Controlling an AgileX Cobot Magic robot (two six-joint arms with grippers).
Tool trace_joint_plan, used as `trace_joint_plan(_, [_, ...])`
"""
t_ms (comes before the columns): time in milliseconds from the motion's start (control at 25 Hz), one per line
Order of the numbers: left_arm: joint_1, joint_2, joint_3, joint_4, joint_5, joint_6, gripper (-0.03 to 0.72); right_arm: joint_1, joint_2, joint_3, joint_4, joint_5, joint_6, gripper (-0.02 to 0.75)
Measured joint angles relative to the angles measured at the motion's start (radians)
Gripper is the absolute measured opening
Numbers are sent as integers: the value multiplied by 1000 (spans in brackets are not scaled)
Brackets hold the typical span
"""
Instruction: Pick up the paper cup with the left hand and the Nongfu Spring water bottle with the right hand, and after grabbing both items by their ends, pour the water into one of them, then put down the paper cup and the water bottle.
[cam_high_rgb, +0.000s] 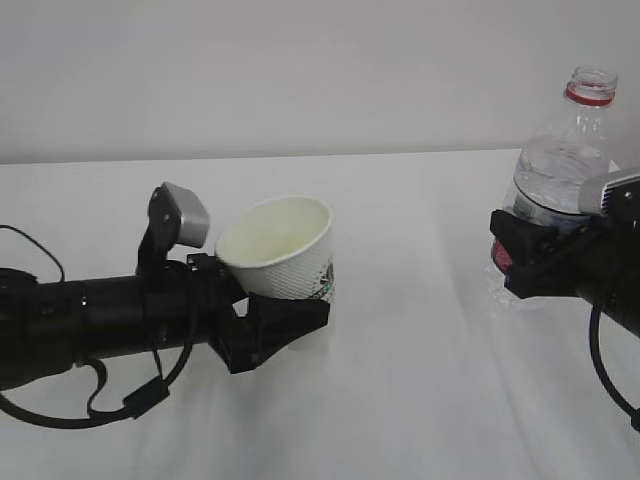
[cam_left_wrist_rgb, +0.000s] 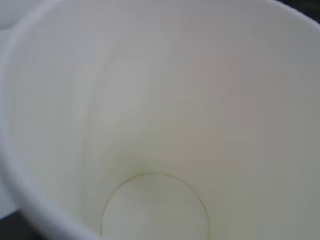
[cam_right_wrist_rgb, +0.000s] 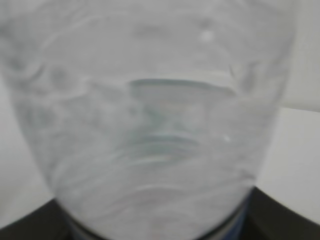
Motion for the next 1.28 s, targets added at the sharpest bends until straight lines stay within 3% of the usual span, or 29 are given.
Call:
trace_joint_plan(240, [-93,0,-87,39,133,-19,554,0,0,0,0,0,0,428])
trace_joint_plan(600, [-166,0,-101,49,182,-42,553,0,-72,2,-19,48,0,428])
trace_joint_plan(800, [-184,0,-101,51,190,-44,553,0,-136,4,-46,152,0,428])
trace_joint_plan(1280, [-190,0,-101,95,196,-80,552,0,-267,154,-76,178,0,428])
